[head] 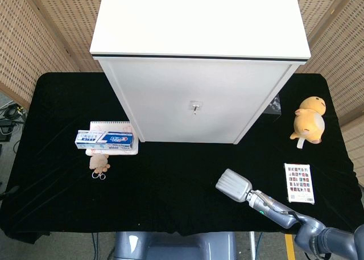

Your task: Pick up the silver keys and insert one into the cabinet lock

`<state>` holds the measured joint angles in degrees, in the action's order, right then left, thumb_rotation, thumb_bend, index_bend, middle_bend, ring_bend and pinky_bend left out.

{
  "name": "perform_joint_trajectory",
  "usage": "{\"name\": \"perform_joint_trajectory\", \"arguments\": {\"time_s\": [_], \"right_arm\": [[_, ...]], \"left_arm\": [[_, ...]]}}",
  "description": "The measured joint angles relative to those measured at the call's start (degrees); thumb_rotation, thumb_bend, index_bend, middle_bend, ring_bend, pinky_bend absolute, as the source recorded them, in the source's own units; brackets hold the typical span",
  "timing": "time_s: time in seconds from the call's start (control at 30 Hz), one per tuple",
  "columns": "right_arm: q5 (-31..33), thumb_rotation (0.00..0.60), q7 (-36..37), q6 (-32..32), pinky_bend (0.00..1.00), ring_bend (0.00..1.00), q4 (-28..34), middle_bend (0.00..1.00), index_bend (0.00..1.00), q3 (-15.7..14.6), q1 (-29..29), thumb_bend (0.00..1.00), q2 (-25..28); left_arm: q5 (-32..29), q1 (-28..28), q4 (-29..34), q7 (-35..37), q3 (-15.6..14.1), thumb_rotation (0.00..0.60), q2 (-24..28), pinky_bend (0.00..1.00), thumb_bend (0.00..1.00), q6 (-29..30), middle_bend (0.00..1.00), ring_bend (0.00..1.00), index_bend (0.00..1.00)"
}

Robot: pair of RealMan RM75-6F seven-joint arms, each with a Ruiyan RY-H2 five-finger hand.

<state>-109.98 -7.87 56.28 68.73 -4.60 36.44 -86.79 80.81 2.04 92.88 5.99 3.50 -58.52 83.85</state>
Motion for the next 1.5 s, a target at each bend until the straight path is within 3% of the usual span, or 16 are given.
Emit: {"name": "perform_joint_trajectory", "arguments": {"time_s": [0.63, 1.5], "right_arm": [[-2.5, 0.600, -6.0, 3.4, 0.97, 0.75, -7.9, 0.79, 0.51, -2.4, 2.4, 0.29, -2.8], [-0.2, 0.600, -6.6, 1.3, 0.97, 0.75, -9.5, 0.79, 0.57, -4.7, 3.8, 0.41, -4.8]], "left_arm": [[0.3, 0.2, 0.1, -0.6, -0.2, 0.600, -0.2, 0.00, 0.00, -0.2, 0.00, 0.00, 0.00], [0.2, 0.3, 0.0, -0.4, -0.3, 0.600, -0.2, 0.00, 0.00, -0.4, 0.00, 0.00, 0.00]]}}
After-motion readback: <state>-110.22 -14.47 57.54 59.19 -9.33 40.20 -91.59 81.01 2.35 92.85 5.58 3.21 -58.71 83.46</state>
